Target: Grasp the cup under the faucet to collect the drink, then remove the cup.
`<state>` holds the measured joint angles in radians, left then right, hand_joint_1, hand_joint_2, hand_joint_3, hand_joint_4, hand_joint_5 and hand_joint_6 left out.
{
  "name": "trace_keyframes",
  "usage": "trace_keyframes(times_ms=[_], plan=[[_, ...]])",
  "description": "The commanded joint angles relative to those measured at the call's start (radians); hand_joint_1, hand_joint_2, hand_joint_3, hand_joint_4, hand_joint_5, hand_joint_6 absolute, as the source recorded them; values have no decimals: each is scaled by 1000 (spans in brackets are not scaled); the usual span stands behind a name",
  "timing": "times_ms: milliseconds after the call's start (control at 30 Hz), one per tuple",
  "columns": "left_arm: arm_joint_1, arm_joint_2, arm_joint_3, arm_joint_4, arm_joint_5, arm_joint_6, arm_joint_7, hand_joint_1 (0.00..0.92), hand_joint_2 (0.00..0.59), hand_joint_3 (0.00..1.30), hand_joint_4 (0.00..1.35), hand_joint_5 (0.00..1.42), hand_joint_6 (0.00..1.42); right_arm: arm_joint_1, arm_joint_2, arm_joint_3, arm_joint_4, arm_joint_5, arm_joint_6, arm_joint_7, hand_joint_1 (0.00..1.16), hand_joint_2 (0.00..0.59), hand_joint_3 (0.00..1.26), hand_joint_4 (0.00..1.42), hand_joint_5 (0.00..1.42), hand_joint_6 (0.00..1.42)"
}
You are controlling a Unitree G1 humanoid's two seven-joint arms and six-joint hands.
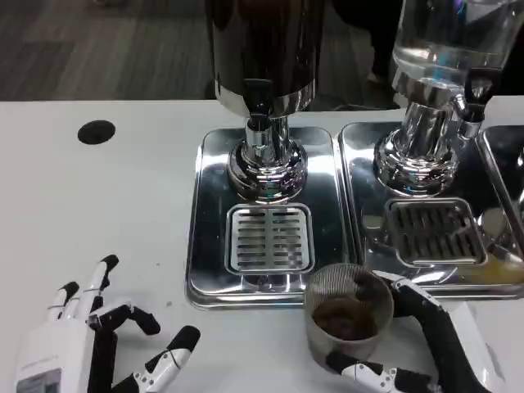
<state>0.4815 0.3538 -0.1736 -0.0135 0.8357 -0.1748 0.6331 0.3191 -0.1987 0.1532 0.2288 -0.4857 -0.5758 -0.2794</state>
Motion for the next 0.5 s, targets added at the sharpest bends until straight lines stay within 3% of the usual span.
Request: trace_keyframes(times_ms=[33, 267, 500], plan=[[11, 5, 11, -2, -4, -14, 16, 0, 133, 743, 40, 192, 115, -21, -9, 10, 12, 8, -47, -6, 744, 176, 345, 414, 371, 347], [20, 4, 25, -2, -18, -23, 15, 0, 133, 743, 41, 192, 115, -30, -19, 19, 41, 10, -69, -6, 732, 181, 206, 323, 324, 332], [17, -2, 32, 4, -23, -31, 6, 0, 135, 740, 42, 199, 115, -32, -22, 20, 54, 11, -83, -6, 706, 181, 156, 276, 294, 313]])
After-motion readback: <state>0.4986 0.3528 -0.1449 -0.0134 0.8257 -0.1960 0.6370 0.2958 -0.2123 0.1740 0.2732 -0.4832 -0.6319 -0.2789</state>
